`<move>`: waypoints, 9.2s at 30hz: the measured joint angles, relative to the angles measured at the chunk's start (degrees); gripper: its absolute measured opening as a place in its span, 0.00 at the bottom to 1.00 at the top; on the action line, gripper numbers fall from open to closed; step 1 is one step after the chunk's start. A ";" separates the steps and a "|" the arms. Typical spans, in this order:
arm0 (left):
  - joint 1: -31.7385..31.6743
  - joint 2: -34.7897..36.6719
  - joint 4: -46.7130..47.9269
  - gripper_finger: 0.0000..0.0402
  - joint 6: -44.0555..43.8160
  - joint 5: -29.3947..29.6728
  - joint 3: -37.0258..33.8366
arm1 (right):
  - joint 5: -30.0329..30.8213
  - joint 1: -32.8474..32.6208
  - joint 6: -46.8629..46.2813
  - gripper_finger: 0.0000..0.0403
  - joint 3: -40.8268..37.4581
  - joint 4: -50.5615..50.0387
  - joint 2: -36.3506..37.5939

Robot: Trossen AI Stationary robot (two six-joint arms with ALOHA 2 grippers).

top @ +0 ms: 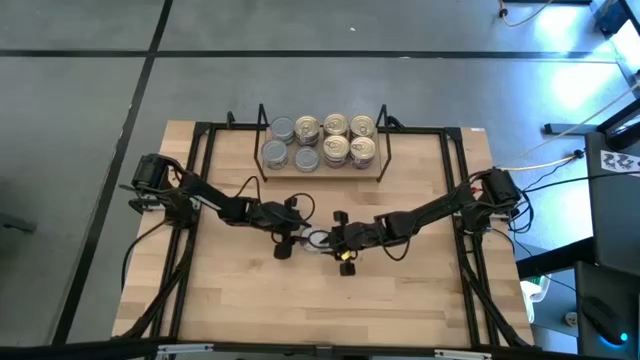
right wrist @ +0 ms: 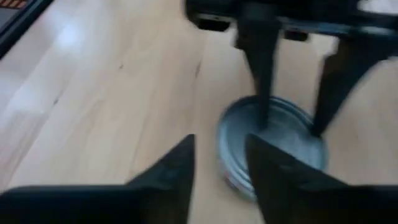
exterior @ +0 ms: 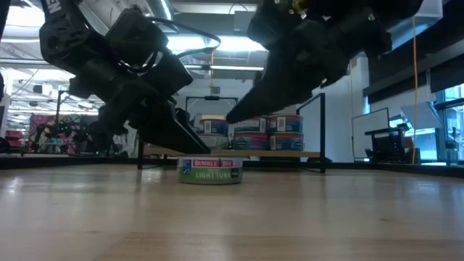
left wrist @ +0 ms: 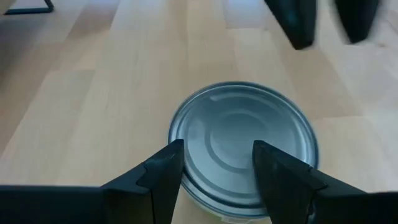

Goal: Stack canned seafood by type on shelf
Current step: Stack the green and white tuna can on top of the green and white tuna can on the shelf, then return to Home Position

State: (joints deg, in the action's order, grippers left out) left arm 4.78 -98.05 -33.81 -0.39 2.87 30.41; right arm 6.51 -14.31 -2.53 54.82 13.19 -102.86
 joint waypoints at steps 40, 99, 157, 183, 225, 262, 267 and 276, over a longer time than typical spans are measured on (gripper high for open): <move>-9.24 -8.23 -11.67 0.48 -9.36 -12.96 -0.97 | 26.00 -2.23 35.09 0.48 0.47 6.25 -12.26; 10.14 32.86 -0.32 0.48 -21.78 11.31 -26.23 | 26.51 22.33 41.80 0.36 19.56 1.65 -13.28; 10.14 32.86 0.60 0.48 -22.18 11.30 -26.18 | 15.47 25.52 25.33 0.74 24.47 -17.93 -10.31; 2.85 46.44 0.54 0.18 -2.31 7.09 -25.31 | -0.72 10.69 6.19 0.05 11.04 -35.87 11.26; 1.61 72.85 14.15 0.04 -4.74 6.08 -29.88 | 6.38 10.58 -3.20 0.04 -54.08 -9.67 99.83; 1.13 97.53 31.81 0.03 -2.46 7.45 -29.83 | 2.92 10.58 -6.15 0.04 -54.32 -10.23 98.13; 1.13 97.53 31.81 0.02 -2.47 7.45 -29.83 | 2.92 10.58 -6.15 0.04 -54.32 -10.23 98.13; 1.13 97.53 31.79 0.01 -2.68 7.45 -29.83 | 2.92 10.58 -6.15 0.04 -54.35 -10.23 98.13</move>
State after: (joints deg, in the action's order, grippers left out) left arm 5.91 -0.51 -2.02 -3.07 10.33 0.58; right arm 9.43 -3.73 -8.69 0.47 2.96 -4.73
